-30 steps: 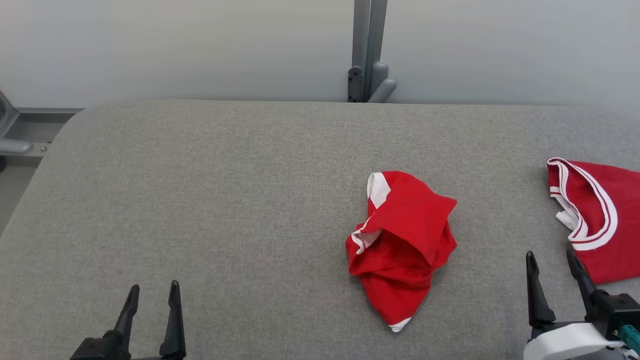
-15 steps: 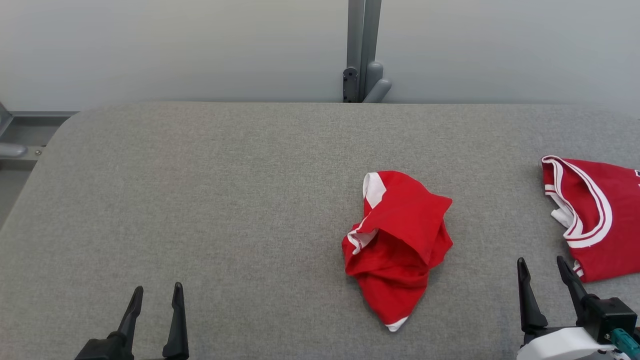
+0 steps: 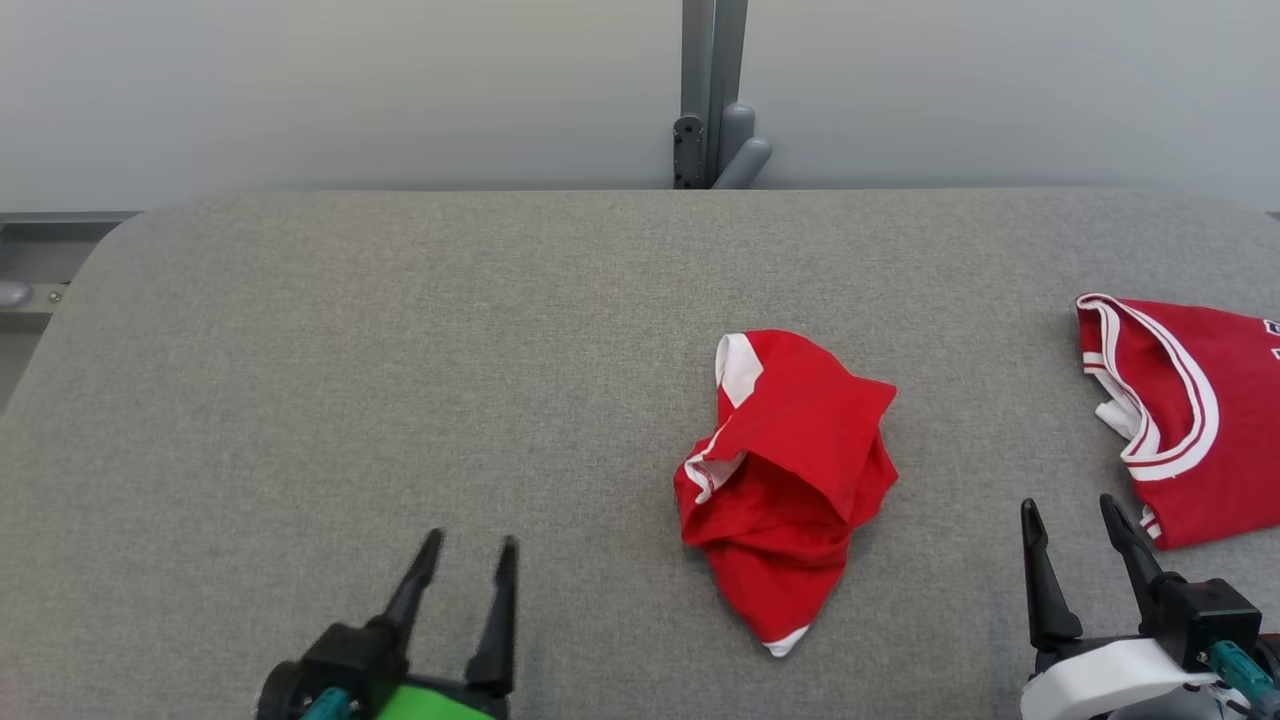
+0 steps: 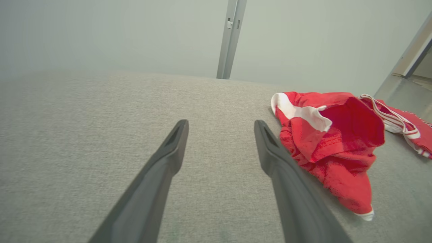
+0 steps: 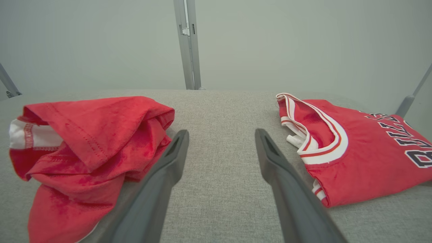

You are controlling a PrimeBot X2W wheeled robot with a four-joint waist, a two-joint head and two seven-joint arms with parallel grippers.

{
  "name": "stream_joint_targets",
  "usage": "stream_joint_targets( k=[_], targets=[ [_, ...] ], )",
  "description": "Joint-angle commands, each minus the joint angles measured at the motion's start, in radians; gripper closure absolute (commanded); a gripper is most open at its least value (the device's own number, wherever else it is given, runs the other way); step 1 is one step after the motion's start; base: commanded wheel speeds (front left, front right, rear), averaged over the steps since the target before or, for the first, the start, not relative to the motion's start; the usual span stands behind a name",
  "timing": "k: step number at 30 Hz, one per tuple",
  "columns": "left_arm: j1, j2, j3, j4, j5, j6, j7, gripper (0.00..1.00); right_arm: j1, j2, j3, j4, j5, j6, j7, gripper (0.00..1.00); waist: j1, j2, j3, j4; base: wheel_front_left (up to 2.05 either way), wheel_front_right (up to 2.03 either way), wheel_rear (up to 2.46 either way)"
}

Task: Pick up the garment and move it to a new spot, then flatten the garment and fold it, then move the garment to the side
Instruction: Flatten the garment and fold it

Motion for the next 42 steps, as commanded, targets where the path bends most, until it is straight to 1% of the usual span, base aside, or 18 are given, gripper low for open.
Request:
stream_joint_targets(
  k=[1,5,9,12,16,21,22,23,24,26,29,32,33,34,37,39,42],
  targets=[
    [-0.04,-0.001,-0.06,0.013,-0.01,-0.004,-0.002,0.0,-0.013,-0.008,0.004,0.001,0.007,-0.002,-0.003,0.0,0.0,0.0111,0.012,-0.013,0.0,0.0,0.0],
    [-0.143,0.0,-0.223,0.068,-0.065,-0.004,0.007,0.0,-0.035,-0.009,0.017,-0.003,0.008,-0.002,-0.003,0.0,0.0,0.0111,0.03,-0.043,0.0,0.0,0.0],
    [-0.239,-0.002,-0.325,0.143,-0.125,-0.004,0.053,0.0,-0.048,-0.006,0.026,-0.007,0.01,-0.002,-0.003,0.0,0.0,0.0111,0.043,-0.089,0.0,0.0,0.0],
    [-0.288,-0.002,-0.387,0.2,-0.194,-0.004,0.094,0.0,-0.061,-0.004,0.03,-0.007,0.015,-0.002,-0.003,0.0,0.0,0.0111,0.053,-0.131,0.0,0.0,0.0],
    [-0.352,0.001,-0.423,0.278,-0.249,-0.004,0.106,0.0,-0.067,-0.001,0.026,-0.006,0.016,-0.002,-0.003,0.0,0.0,0.0111,0.071,-0.177,0.0,0.0,0.0],
    [-0.422,0.005,-0.438,0.364,-0.266,-0.004,0.089,0.0,-0.063,0.0,0.018,-0.009,0.017,-0.002,-0.003,0.0,0.0,0.0111,0.09,-0.209,0.0,0.0,0.0],
    [-0.435,0.005,-0.447,0.38,-0.275,-0.004,0.089,0.34,-0.065,0.001,0.018,-0.009,0.018,-0.002,-0.003,0.0,0.0,0.0111,0.094,-0.213,0.0,0.0,0.0],
    [-0.445,0.004,-0.449,0.389,-0.291,-0.004,0.087,0.72,-0.067,0.001,0.018,-0.01,0.018,-0.002,-0.003,0.0,0.0,0.0111,0.096,-0.216,0.0,0.0,0.0],
    [-0.456,0.004,-0.448,0.392,-0.306,-0.004,0.083,1.0,-0.068,0.001,0.016,-0.009,0.018,-0.002,-0.003,0.0,0.0,0.0111,0.097,-0.217,0.0,0.0,0.0],
    [-0.472,0.01,-0.445,0.383,-0.334,-0.004,0.079,1.0,-0.066,0.001,0.007,-0.011,0.018,-0.002,-0.003,0.0,0.0,0.0111,0.098,-0.212,0.0,0.0,0.0],
    [-0.494,0.036,-0.429,0.348,-0.353,-0.003,0.085,1.0,-0.05,0.003,0.0,-0.014,0.013,-0.002,-0.003,0.0,0.0,0.0111,0.096,-0.19,0.0,0.0,0.0],
    [-0.515,0.06,-0.403,0.275,-0.359,0.022,0.11,1.0,-0.042,0.002,0.001,-0.014,0.006,-0.002,-0.003,0.0,0.0,0.0111,0.086,-0.162,0.0,0.0,0.0],
    [-0.522,0.073,-0.392,0.244,-0.361,0.036,0.122,1.0,-0.042,0.002,0.003,-0.013,0.007,-0.002,-0.003,0.0,0.0,0.0111,0.083,-0.152,0.0,0.0,0.0],
    [-0.529,0.092,-0.381,0.215,-0.352,0.056,0.137,1.0,-0.043,0.002,0.004,-0.013,0.007,-0.002,-0.003,0.0,0.0,0.0111,0.079,-0.142,0.0,0.0,0.0],
    [-0.542,0.125,-0.348,0.126,-0.342,0.125,0.182,1.0,-0.042,0.002,0.009,-0.009,0.008,-0.002,-0.003,0.0,0.0,0.0111,0.066,-0.115,0.0,0.0,0.0],
    [-0.556,0.148,-0.328,0.066,-0.328,0.182,0.215,1.0,-0.039,0.002,0.015,-0.005,0.007,-0.002,-0.003,0.0,0.0,0.0111,0.057,-0.097,0.0,0.0,0.0],
    [-0.564,0.185,-0.314,-0.02,-0.271,0.277,0.262,1.0,-0.035,0.003,0.021,0.001,0.005,-0.002,-0.003,0.0,0.0,0.0111,0.041,-0.078,0.0,0.0,0.0]
  ],
)
